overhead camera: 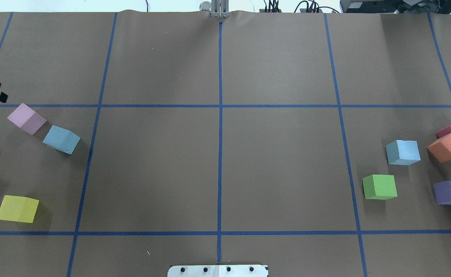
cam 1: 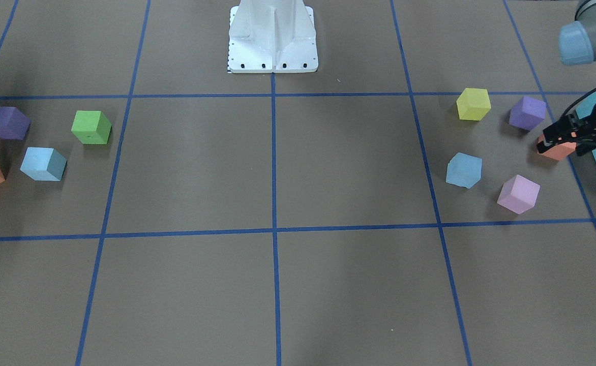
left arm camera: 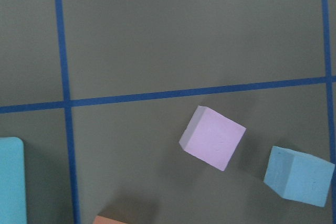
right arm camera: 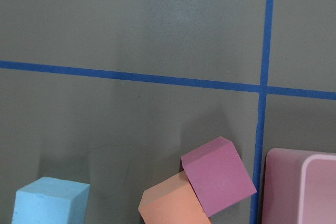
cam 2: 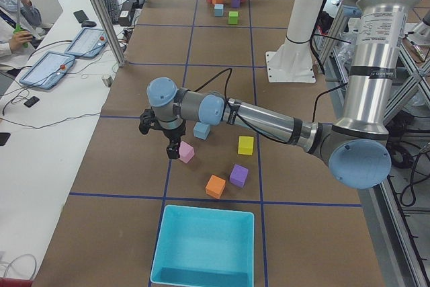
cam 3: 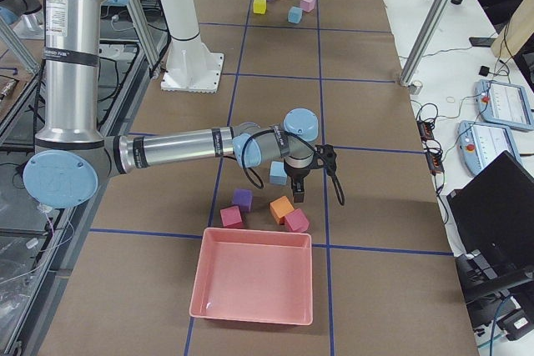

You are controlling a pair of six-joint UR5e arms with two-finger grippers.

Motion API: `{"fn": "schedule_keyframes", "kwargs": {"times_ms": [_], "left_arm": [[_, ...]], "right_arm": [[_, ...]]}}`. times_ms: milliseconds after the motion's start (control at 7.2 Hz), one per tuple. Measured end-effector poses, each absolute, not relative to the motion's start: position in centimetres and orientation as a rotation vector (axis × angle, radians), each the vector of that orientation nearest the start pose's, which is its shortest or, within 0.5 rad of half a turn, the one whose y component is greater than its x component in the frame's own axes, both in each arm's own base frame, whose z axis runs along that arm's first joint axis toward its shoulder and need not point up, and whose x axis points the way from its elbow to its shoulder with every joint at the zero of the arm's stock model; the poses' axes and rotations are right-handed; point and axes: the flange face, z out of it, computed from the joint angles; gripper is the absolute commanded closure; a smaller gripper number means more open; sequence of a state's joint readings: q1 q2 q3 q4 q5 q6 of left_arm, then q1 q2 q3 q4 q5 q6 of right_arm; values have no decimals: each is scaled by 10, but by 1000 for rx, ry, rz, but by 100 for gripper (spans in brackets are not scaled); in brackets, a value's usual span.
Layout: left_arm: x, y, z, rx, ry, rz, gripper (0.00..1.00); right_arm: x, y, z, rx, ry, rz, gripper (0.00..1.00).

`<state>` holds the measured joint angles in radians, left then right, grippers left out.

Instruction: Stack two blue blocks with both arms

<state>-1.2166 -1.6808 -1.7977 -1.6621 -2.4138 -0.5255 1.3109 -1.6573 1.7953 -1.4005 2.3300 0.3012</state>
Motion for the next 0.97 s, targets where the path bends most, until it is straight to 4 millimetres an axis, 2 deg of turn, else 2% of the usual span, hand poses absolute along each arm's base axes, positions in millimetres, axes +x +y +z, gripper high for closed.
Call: {"fn": "schedule_keyframes", "kwargs": {"times_ms": [139, 278, 556, 972], "left_arm": [[152, -518, 466, 4, 934, 3, 0], [164, -517, 462, 5, 936, -7, 0], [183, -515, 456, 5, 926, -9, 0], [224, -511, 448, 9, 892, 17, 1]], "right_arm": [[-66, -470, 566, 67, -815, -72, 2], [-83, -471, 556, 46, -826, -45, 4], [-128, -473, 528, 3, -838, 40, 4], [-181, -474, 512, -27, -773, 180, 4]]}}
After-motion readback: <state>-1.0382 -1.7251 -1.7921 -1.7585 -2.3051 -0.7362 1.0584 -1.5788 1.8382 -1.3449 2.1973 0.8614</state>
